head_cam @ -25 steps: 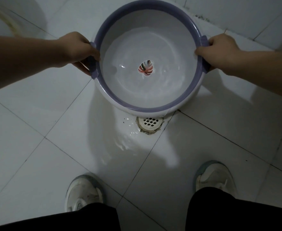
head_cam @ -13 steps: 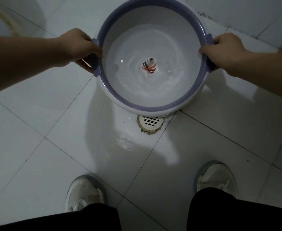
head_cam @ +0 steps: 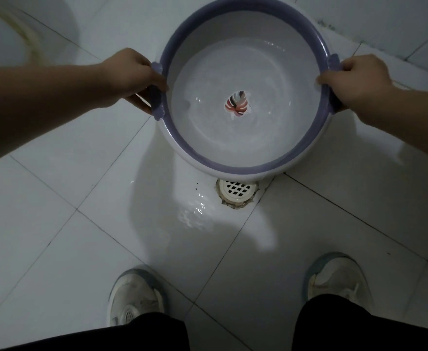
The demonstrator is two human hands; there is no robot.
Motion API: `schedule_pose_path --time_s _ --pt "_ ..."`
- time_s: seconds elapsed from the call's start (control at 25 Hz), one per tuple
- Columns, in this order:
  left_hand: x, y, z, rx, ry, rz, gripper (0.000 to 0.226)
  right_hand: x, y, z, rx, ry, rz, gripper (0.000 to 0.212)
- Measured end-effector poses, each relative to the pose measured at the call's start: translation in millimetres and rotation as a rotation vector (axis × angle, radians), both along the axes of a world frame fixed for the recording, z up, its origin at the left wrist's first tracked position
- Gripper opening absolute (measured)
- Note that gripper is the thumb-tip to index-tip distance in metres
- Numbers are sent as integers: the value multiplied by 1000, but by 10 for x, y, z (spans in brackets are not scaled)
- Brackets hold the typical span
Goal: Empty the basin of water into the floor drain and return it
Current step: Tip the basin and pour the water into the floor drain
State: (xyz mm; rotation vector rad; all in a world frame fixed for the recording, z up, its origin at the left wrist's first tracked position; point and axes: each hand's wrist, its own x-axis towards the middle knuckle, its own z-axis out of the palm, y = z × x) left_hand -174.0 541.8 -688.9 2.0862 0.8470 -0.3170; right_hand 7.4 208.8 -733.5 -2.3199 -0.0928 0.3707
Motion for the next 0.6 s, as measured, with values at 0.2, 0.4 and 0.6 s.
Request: schedule_pose_path --time_s 0.2,0.4,0.6 --pt "-9 22 -18 -32 -4 2 23 19 -12 -36 6 -21 0 27" --pt "-34 81 -43 -82 -32 -21 16 12 -25 -57 45 -35 5 28" --pt "-54 98 -94 -132 -65 -20 12 1 -94 -88 63 -72 43 42"
